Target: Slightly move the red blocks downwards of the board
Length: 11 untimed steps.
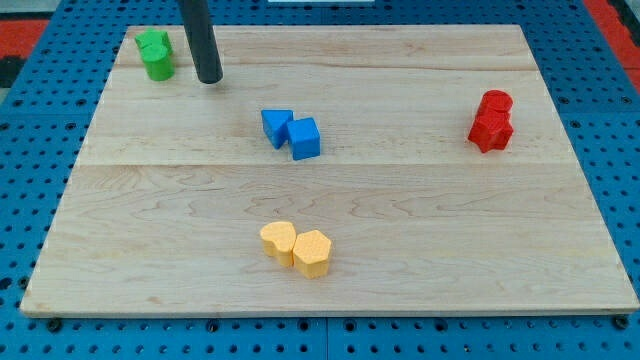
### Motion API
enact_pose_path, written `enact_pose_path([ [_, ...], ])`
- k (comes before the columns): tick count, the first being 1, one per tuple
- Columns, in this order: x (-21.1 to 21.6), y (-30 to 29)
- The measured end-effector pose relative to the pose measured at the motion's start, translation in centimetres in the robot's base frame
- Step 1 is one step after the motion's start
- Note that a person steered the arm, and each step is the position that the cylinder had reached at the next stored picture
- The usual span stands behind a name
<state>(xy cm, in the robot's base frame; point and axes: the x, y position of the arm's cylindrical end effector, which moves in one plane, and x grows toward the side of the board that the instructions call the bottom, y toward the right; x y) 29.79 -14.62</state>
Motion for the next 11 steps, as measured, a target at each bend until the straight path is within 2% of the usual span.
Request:
enact_pose_path([
  [6, -0.5, 0.8],
  [7, -0.7, 4.8],
  [9, -2.5, 22.7],
  [10, 0.0, 33.4],
  [11, 3.5, 34.3],
])
